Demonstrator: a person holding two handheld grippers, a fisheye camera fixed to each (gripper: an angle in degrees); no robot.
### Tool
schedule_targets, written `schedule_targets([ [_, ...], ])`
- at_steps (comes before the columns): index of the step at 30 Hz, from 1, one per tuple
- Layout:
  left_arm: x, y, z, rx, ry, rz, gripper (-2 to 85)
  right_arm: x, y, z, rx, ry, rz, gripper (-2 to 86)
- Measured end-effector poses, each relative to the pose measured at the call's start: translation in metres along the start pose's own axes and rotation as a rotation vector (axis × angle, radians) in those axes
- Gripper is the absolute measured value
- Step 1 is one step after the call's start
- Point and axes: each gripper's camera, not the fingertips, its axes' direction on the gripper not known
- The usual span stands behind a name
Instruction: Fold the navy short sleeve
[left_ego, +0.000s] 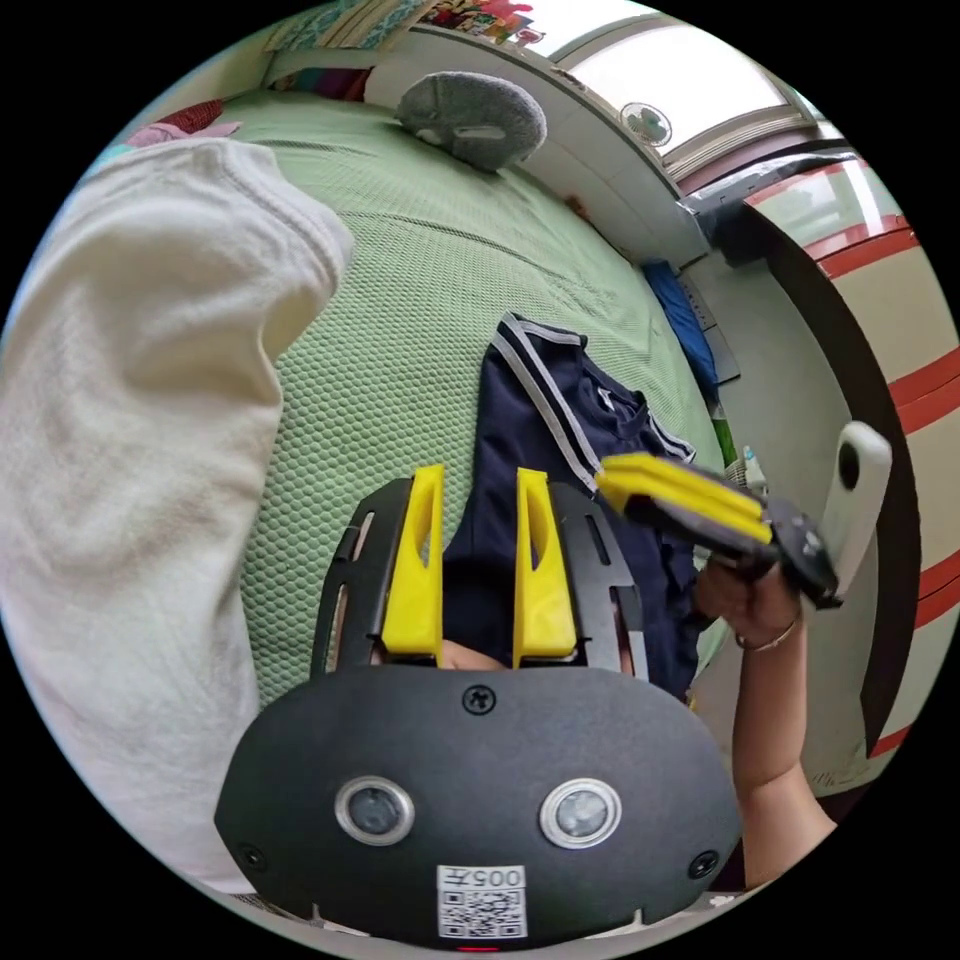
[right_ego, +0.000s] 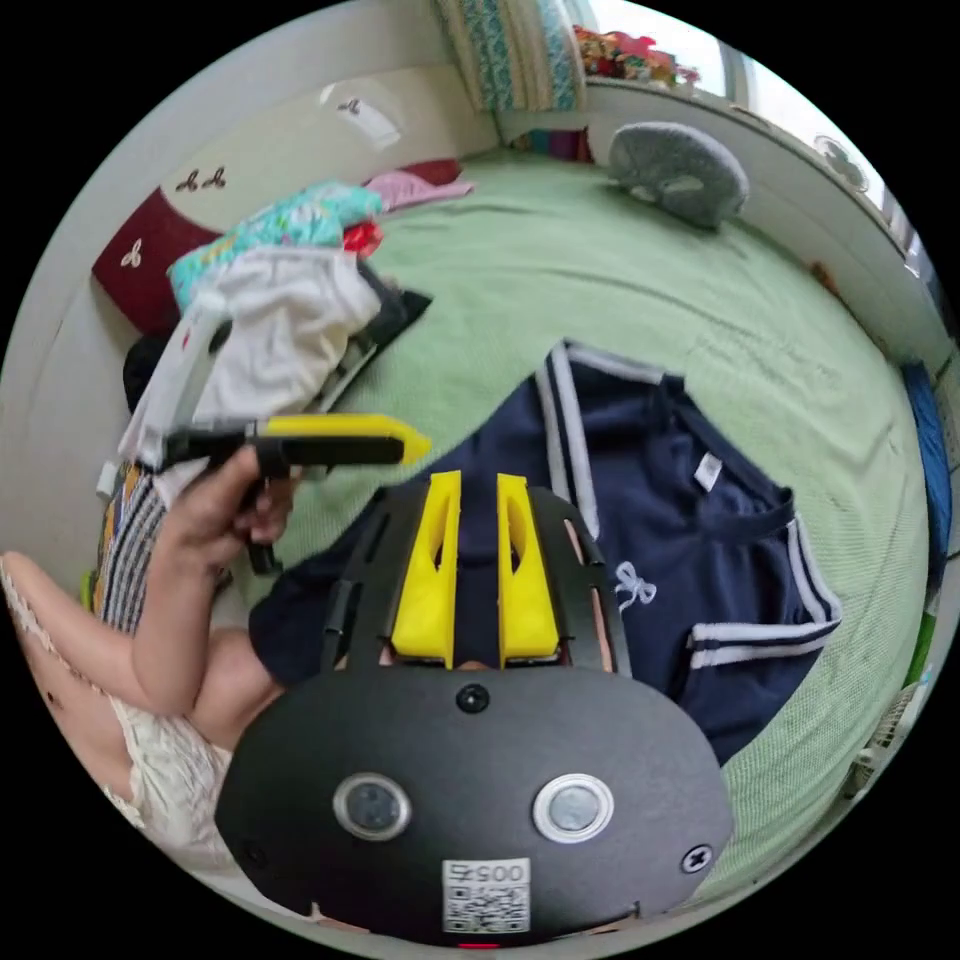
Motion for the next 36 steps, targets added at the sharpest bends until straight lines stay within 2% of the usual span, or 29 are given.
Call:
schedule_targets([
  [6,0.012,-0.007,0.017,-0.072,-0.028,0.062,13.9,0.004,-0.091,0.033,-0.012,0.054,0.060,7.5],
  [13,0.021,-0.017,0.037,-0.146,-0.070,0.103,14.0,0.022,-0.126,0.107,-0.221,0.322,0.195,2.5],
  [17,0.024,-0.020,0.040,-0.156,-0.097,0.116,13.1,0.027,-0.127,0.108,-0.178,0.291,0.198,1.6],
  [23,0.022,-0.021,0.034,-0.184,-0.119,0.074,5.7,0.057,-0.123,0.081,-0.067,0.116,0.348,-1.2],
  [25,0.016,-0.021,0.021,-0.113,-0.105,0.037,5.2,0.058,-0.126,0.065,0.010,0.081,0.374,-1.4],
  [28,0.011,-0.019,0.006,-0.035,-0.079,-0.007,5.1,0.045,-0.141,0.058,0.030,0.131,0.315,-1.5],
  [32,0.014,-0.019,-0.001,0.016,-0.163,-0.023,5.1,0.028,-0.160,0.061,0.078,0.116,0.279,-1.4],
  [35,0.014,-0.021,0.003,-0.003,-0.197,-0.029,5.6,0.019,-0.172,0.086,-0.003,0.167,0.275,-1.4],
  [36,0.011,-0.023,0.007,-0.036,-0.199,-0.045,6.2,0.017,-0.173,0.102,-0.084,0.180,0.251,-1.4],
])
